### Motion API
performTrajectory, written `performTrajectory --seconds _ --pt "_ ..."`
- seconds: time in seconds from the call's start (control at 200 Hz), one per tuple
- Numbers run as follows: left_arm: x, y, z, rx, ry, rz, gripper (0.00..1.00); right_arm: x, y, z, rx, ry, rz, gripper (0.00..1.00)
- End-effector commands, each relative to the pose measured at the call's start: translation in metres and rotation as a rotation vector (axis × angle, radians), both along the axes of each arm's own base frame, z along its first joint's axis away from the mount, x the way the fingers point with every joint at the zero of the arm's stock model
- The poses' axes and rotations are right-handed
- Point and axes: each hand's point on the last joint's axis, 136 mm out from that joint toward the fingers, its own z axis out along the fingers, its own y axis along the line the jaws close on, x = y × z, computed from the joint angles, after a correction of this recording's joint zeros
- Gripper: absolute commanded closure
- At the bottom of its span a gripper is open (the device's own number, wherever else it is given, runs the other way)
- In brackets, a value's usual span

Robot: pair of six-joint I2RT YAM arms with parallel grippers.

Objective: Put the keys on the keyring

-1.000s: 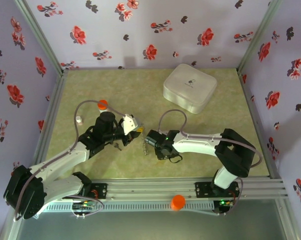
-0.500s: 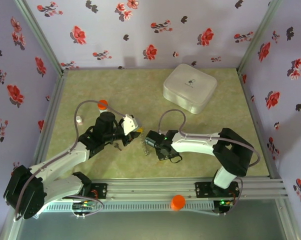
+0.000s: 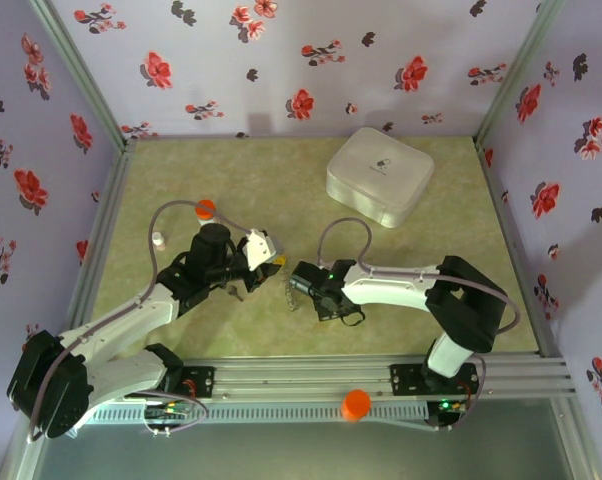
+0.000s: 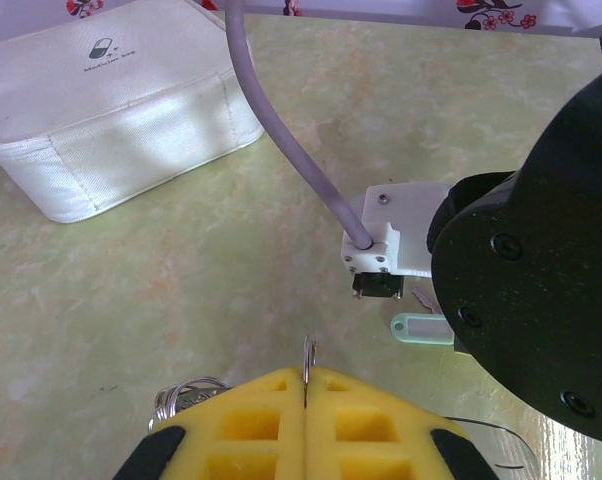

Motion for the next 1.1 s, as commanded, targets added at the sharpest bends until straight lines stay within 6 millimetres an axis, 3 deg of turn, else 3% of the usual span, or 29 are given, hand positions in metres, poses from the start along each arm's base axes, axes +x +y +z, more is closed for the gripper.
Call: performTrajectory --seconds 0.0,0.25,0.365,0.59,0.81,1.005,1.095 --pt "-0.001 -0.001 0.01 -0.021 -0.047 -0.019 1.0 0.002 -0.005 0.003 -0.043 -0.018 -0.008 0.9" --pt "0.0 0.0 0.01 -0.017 -0.052 -0.017 1.0 -0.001 0.0 0.0 -0.021 0.006 -0.001 0.98" --pt "0.0 0.001 0.01 -0.018 -0.056 -0.016 1.0 0.002 -0.001 0.01 -0.008 -0.025 0.006 1.0" --pt "0.0 0.001 0.015 -0.035 -0.066 -0.01 1.0 0.027 0.006 0.068 0.173 -0.254 0.123 1.0" --pt "0.0 0.001 0.02 -0.06 -0.058 -0.012 1.0 0.049 0.011 0.115 0.346 -0.35 0.325 1.0" --pt "-0.004 -0.007 0.027 -0.112 0.016 -0.057 1.0 0.053 0.028 0.168 0.416 -0.521 0.639 1.0" --pt "-0.01 -0.013 0.027 -0.137 0.087 -0.1 1.0 0.045 0.035 0.195 0.462 -0.646 0.78 1.0"
